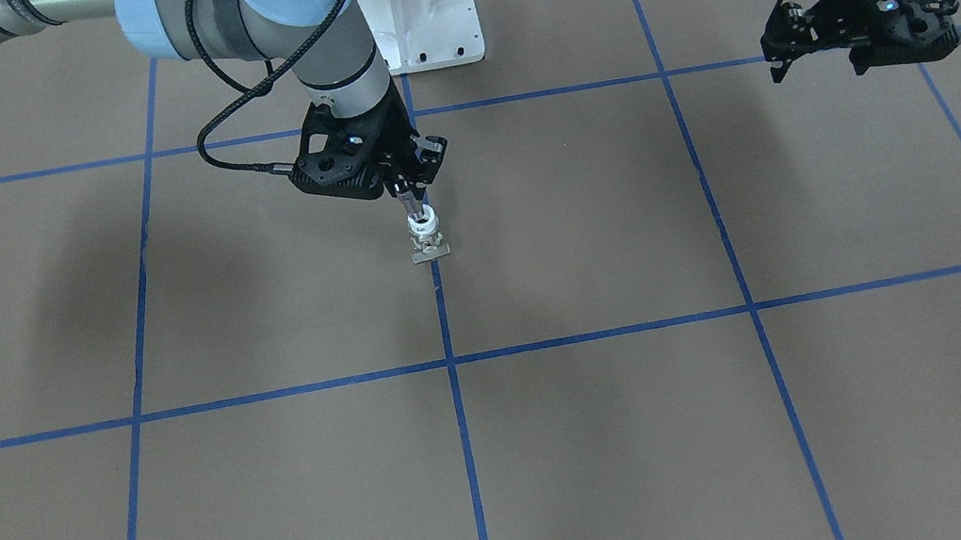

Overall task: Assemble PPR valve and pipe with both arms
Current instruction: 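Lower the silver fitting with the right gripper onto the valve top, then press the fitting down into the valve with the right gripper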

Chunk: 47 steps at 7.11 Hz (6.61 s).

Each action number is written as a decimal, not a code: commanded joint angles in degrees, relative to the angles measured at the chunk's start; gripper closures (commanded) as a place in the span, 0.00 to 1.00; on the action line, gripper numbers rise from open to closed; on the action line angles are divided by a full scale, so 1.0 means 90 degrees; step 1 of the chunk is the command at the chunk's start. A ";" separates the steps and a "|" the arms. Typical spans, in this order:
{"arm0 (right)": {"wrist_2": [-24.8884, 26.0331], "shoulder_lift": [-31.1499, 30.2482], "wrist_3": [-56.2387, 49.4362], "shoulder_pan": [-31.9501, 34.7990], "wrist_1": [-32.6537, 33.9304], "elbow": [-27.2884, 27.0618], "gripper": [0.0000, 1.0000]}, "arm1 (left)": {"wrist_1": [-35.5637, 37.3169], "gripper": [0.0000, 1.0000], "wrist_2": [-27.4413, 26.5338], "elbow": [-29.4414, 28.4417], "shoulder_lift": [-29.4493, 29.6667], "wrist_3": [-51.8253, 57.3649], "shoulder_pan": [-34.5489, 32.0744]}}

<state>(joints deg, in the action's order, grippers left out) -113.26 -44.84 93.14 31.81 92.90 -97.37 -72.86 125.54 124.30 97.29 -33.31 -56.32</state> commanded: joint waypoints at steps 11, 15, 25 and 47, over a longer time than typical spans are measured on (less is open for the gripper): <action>-0.0023 0.0051 -0.0007 -0.0077 -0.0019 0.0204 1.00 | 0.0000 0.01 0.0006 -0.0012 0.0059 -0.0010 0.0008; -0.0023 0.0071 -0.0007 -0.0077 -0.0039 0.0281 1.00 | 0.0000 0.01 -0.0004 0.0008 0.0059 -0.0010 -0.0001; -0.0013 0.0392 -0.0086 -0.0077 -0.0068 0.0818 1.00 | 0.0000 0.01 0.0006 0.0057 0.0020 -0.0020 -0.0011; -0.0548 -0.0676 -0.0144 0.0544 -0.0010 -0.0629 0.00 | 0.0000 0.01 0.0006 0.0076 0.0069 -0.0186 -0.0021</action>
<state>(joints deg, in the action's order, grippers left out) -116.08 -46.19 92.19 33.67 92.71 -97.06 -72.86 125.60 124.81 97.91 -34.98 -56.42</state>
